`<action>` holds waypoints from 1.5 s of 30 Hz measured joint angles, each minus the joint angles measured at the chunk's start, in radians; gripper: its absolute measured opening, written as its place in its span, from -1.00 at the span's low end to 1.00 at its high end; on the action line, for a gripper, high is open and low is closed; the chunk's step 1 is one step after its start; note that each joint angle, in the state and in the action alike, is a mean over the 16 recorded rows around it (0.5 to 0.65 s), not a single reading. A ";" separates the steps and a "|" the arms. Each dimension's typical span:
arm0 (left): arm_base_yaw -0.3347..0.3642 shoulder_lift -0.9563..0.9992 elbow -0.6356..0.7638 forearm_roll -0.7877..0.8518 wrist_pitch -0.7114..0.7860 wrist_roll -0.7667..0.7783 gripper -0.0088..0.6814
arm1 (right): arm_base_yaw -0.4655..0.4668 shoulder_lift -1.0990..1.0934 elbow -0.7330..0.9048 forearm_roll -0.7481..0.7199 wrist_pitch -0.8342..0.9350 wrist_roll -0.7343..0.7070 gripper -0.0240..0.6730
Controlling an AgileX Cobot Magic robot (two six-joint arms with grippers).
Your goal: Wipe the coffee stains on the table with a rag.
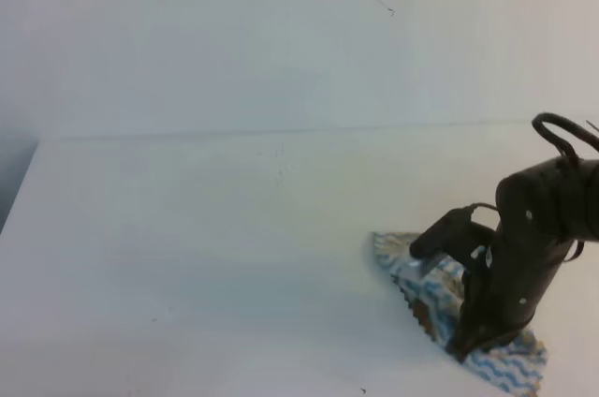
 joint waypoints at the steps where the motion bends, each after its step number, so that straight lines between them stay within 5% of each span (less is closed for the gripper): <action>1: 0.000 0.000 0.000 0.000 0.000 0.000 -0.98 | 0.011 -0.018 0.026 0.021 -0.003 -0.009 -0.94; 20: 0.000 0.000 0.000 0.000 0.000 -0.002 -0.98 | 0.218 -0.187 0.212 0.106 -0.188 0.005 -0.94; 37: 0.000 -0.002 0.003 0.000 -0.001 -0.001 -0.98 | 0.049 -0.109 0.165 -0.538 -0.348 0.530 -0.94; 45: 0.000 0.000 0.000 0.000 0.000 -0.001 -0.98 | -0.065 -0.028 0.009 -0.682 -0.374 0.651 -0.94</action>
